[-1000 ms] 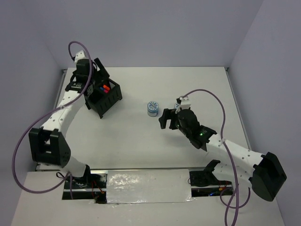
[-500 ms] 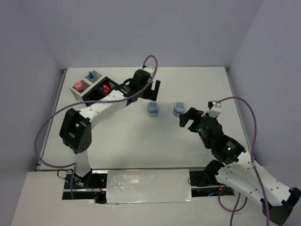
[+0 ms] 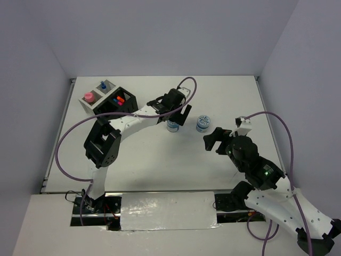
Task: Sort the stationery into containers
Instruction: Pick up the stationery from the center of the board.
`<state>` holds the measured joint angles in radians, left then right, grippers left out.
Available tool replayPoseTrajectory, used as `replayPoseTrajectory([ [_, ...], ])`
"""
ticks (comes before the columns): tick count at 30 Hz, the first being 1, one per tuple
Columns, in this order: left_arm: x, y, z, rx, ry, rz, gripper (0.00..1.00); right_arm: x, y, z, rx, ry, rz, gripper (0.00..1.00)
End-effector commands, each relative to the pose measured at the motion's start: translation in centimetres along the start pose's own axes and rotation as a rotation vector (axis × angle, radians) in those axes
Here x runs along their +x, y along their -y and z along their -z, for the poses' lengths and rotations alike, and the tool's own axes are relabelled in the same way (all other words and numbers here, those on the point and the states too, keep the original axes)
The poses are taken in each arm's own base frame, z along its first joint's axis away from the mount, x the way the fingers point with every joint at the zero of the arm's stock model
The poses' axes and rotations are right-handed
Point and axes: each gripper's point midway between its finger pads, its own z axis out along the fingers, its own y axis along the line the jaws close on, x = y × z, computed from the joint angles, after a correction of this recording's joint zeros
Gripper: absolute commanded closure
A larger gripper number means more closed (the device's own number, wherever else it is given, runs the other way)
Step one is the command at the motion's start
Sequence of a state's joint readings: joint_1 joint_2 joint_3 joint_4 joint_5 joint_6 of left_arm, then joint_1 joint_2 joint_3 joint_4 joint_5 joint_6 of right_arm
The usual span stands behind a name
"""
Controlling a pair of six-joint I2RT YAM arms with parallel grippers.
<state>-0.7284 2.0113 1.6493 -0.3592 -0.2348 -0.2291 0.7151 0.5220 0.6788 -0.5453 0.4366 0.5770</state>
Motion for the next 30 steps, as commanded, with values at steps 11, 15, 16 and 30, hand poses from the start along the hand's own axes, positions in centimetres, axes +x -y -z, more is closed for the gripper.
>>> replayPoseTrajectory([
  [11, 2.1, -0.4, -2.3, -0.008, -0.046, -0.029, 0.01, -0.4, -1.2, 0.4, -0.071, 0.007, 0.011, 0.00],
  [15, 2.8, -0.5, -2.7, -0.017, -0.064, -0.023, 0.05, -0.4, -1.2, 0.5, -0.077, 0.008, 0.012, 0.00],
  [16, 2.6, -0.4, -2.7, -0.012, -0.056, -0.021, 0.10, -0.5, -1.2, 0.5, -0.075, 0.010, 0.012, 0.00],
  [30, -2.3, -3.3, 2.1, -0.103, 0.060, 0.068, 1.00, -1.5, -1.0, 1.0, -0.069, 0.043, 0.018, 0.00],
])
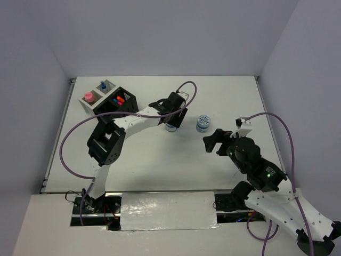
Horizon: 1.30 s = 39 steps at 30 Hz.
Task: Sort the stationery into containers
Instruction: Pick up the stationery from the center of the board, then place the stationery in the storage box.
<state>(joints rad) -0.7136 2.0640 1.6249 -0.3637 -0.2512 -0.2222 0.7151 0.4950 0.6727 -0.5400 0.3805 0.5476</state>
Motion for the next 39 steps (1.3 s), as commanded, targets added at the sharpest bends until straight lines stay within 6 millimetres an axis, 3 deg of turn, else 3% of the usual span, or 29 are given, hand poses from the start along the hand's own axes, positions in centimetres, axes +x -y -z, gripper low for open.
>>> replayPoseTrajectory([
  [1, -6.3, -4.2, 6.6, -0.091, 0.174, 0.129, 1.00, -1.7, -0.3, 0.4, -0.010, 0.057, -0.001, 0.00],
  [2, -7.4, -5.9, 8.1, -0.148, 0.203, 0.203, 1.00, -1.7, -0.3, 0.5, -0.012, 0.059, 0.000, 0.00],
  [3, -6.7, -7.5, 9.2, -0.188, 0.167, 0.237, 1.00, -1.7, -0.4, 0.4, -0.016, 0.057, 0.001, 0.00],
  [4, -7.4, -10.4, 11.3, -0.237, 0.191, 0.309, 1.00, -1.7, -0.5, 0.4, -0.020, 0.056, 0.001, 0.00],
  [5, -7.8, -11.9, 12.7, -0.268, 0.207, 0.391, 1.00, -1.6, -0.5, 0.4, -0.022, 0.053, 0.002, 0.00],
  [9, -5.4, -20.4, 18.9, -0.438, 0.237, 0.610, 1.00, -1.5, -0.8, 0.3, -0.040, 0.050, 0.002, 0.00],
  [10, -5.4, -21.5, 20.0, -0.448, 0.253, 0.632, 1.00, -1.5, -0.9, 0.3, -0.044, 0.051, 0.001, 0.00],
  [12, -4.3, -24.2, 21.5, -0.469, 0.267, 0.707, 1.00, -1.3, -1.0, 0.2, -0.050, 0.047, 0.006, 0.00],
  [17, -2.5, -28.6, 22.7, -0.503, 0.273, 0.789, 1.00, -0.8, -1.4, -0.1, -0.075, 0.027, 0.019, 0.00],
  [26, -0.8, -30.4, 21.2, -0.478, 0.252, 0.833, 1.00, -0.2, -1.8, -0.4, -0.095, 0.004, 0.030, 0.00],
  [39, 1.5, -30.1, 17.8, -0.454, 0.174, 0.858, 1.00, 0.1, -2.1, -0.5, -0.110, -0.009, 0.037, 0.00],
])
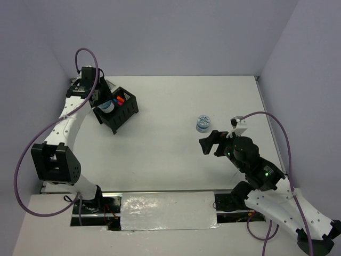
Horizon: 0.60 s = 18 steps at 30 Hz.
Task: Sort the stationery into containers
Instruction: Place the stationery in the storage box.
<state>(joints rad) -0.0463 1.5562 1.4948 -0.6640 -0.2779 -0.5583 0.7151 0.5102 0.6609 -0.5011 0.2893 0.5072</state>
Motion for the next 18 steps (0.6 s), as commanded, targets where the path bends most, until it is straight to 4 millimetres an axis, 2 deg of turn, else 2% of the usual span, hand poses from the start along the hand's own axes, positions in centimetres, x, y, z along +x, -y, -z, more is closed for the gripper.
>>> replayPoseTrajectory([
  [1, -1.1, 0.9, -0.5, 0.038, 0.041, 0.045, 1.00, -0.8, -0.5, -0.2, -0.024, 0.032, 0.004, 0.00],
  [11, -1.1, 0.1, -0.9, -0.003, 0.038, 0.059, 1.00, -0.8, -0.7, 0.0, -0.042, 0.039, 0.002, 0.00],
  [15, -0.8, -0.1, -1.1, -0.014, 0.032, 0.052, 0.93, -0.9, -0.7, 0.1, -0.039, 0.040, 0.001, 0.00],
  [18, -0.5, -0.2, -1.5, -0.019, 0.021, 0.049, 0.91, -1.0, -0.7, 0.1, -0.042, 0.042, 0.000, 0.00],
])
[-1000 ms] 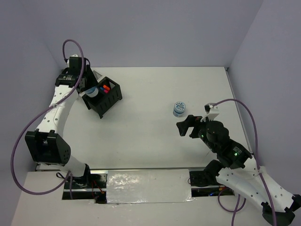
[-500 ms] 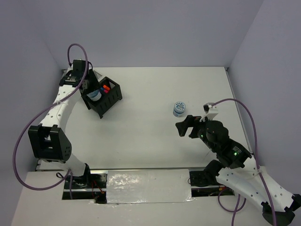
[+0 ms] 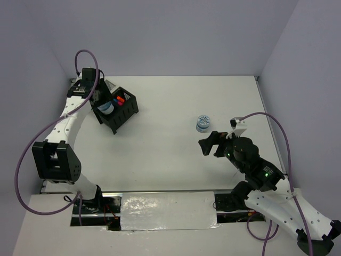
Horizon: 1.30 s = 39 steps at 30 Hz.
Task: Sort the stationery into containers
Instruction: Place the stationery in the storage box, then pick up the stationery from the center of the board.
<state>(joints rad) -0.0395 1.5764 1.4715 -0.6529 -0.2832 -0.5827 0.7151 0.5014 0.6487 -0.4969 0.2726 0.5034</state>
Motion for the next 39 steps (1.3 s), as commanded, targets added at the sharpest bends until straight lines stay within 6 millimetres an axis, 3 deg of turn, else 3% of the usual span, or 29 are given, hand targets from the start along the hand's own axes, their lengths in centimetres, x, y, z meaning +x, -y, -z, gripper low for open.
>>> replayPoseTrajectory([
  [1, -1.3, 0.5, -0.3, 0.011, 0.041, 0.026, 0.91, -1.3, -0.7, 0.1, -0.029, 0.049, -0.003, 0.00],
  [5, -1.0, 0.8, -0.6, 0.025, 0.026, 0.016, 0.88, -1.3, -0.6, 0.0, -0.025, 0.046, -0.002, 0.00],
  [10, -0.6, 0.9, -1.3, 0.023, 0.004, 0.004, 0.76, -1.4, -0.7, 0.0, -0.027, 0.047, 0.002, 0.00],
  [15, -0.1, 1.0, -2.1, 0.012, -0.013, -0.006, 0.48, -1.2, -0.6, -0.3, -0.018, 0.040, 0.006, 0.00],
  [16, 0.0, 1.0, -2.1, 0.004, -0.015, -0.008, 0.38, -1.1, -0.6, -0.4, -0.017, 0.036, 0.009, 0.00],
  [19, 0.2, 0.9, -2.2, -0.008, -0.022, -0.011, 0.22, -0.8, -0.5, -0.8, -0.010, 0.030, 0.013, 0.00],
  [21, 0.1, 1.0, -2.0, -0.007, -0.014, -0.012, 0.18, -0.8, -0.4, -1.0, -0.003, 0.028, 0.018, 0.00],
  [22, 0.1, 0.9, -1.9, -0.008, -0.013, -0.009, 0.01, -0.5, -0.3, -1.4, 0.006, 0.015, 0.024, 0.00],
  [27, -0.4, 1.2, -1.2, 0.010, 0.002, -0.009, 0.01, 0.5, 0.3, -3.2, 0.067, -0.039, 0.038, 0.00],
  [33, -1.1, 1.8, 0.2, 0.048, 0.025, -0.008, 0.01, 1.9, 2.1, -7.0, 0.163, -0.116, 0.033, 0.00],
  [35, -1.6, 2.7, 2.1, 0.098, 0.053, -0.017, 0.01, 1.5, 3.9, -8.1, 0.229, -0.121, 0.017, 0.00],
  [36, -1.9, 3.6, 4.0, 0.138, 0.084, -0.028, 0.01, 1.4, 5.2, -9.0, 0.279, -0.139, 0.010, 0.00],
  [39, -2.0, 5.0, 7.2, 0.201, 0.134, -0.075, 0.01, 0.9, 6.5, -10.8, 0.337, -0.155, 0.026, 0.00],
])
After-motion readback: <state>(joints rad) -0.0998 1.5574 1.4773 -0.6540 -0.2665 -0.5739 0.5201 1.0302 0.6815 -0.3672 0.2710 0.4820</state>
